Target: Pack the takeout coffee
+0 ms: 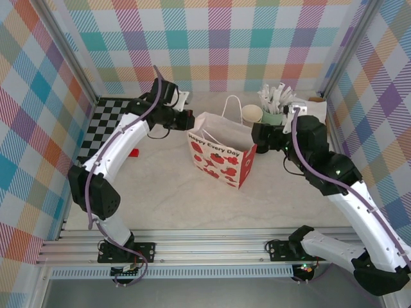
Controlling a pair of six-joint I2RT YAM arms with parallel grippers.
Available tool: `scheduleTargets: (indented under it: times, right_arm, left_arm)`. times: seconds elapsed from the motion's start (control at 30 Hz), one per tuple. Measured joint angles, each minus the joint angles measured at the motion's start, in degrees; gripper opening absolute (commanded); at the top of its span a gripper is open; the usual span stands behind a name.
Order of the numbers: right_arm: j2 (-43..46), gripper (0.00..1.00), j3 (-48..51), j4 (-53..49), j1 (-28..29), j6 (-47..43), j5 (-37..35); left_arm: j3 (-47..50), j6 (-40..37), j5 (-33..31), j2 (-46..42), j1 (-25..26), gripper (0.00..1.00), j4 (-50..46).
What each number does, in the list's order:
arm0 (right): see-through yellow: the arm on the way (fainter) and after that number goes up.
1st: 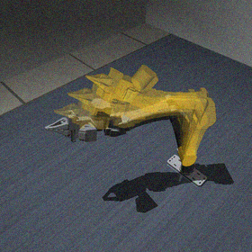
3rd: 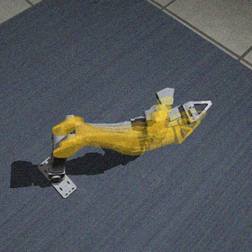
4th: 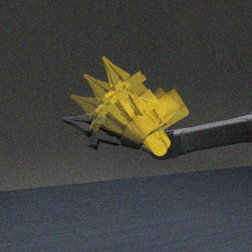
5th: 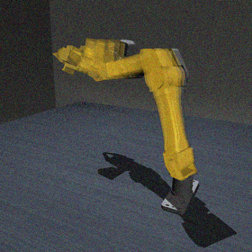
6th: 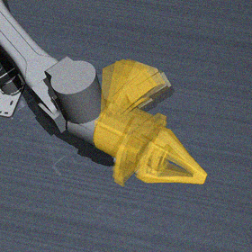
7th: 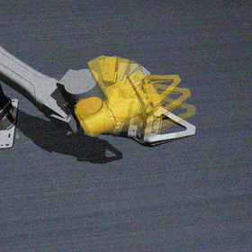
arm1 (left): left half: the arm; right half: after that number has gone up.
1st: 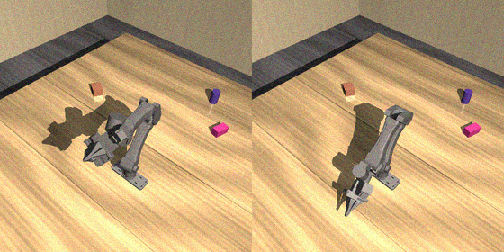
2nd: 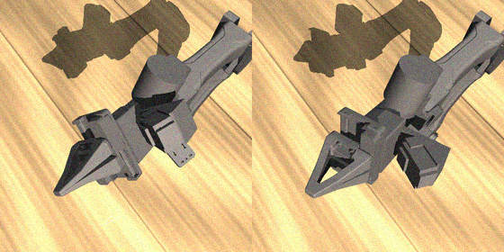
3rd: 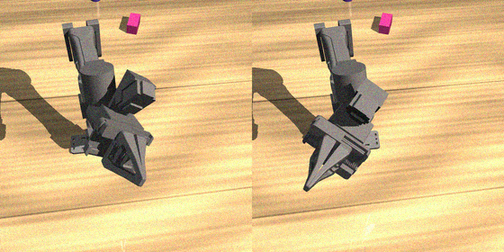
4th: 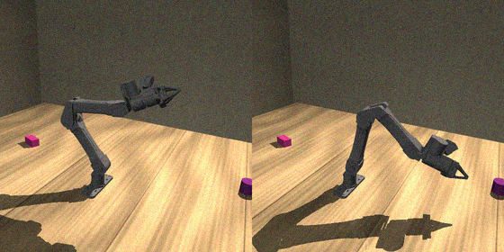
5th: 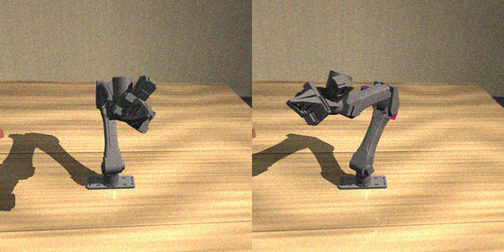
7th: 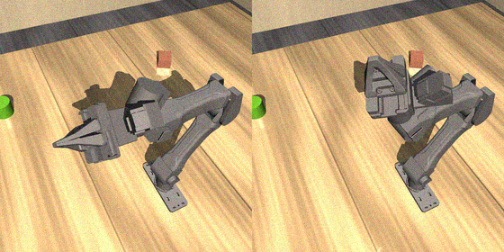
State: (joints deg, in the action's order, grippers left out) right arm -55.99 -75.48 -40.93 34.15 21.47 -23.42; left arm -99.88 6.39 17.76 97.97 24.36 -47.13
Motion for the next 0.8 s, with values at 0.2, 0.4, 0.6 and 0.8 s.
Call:
scheduleTargets:
  times: [0.2,0.4,0.6,0.8]
  right_arm:
    - [0.0,1.00,5.2,-5.9,-9.2,6.6,5.6]
    - [-6.7,1.00,2.4,-5.8,-18.8,10.0,16.9]
    - [-17.2,0.93,-2.8,-4.6,-22.8,11.1,22.3]
    - [-27.9,0.73,-11.7,-4.4,-27.4,6.5,23.6]
  left_arm:
    - [6.0,5.6,-4.8,-5.3,0.0,0.00,2.1]
    - [11.4,10.6,-11.6,-11.6,0.0,0.00,2.3]
    - [16.0,17.0,-17.0,-17.6,0.0,0.00,2.3]
    - [20.3,28.1,-20.2,-20.0,2.1,0.00,4.1]
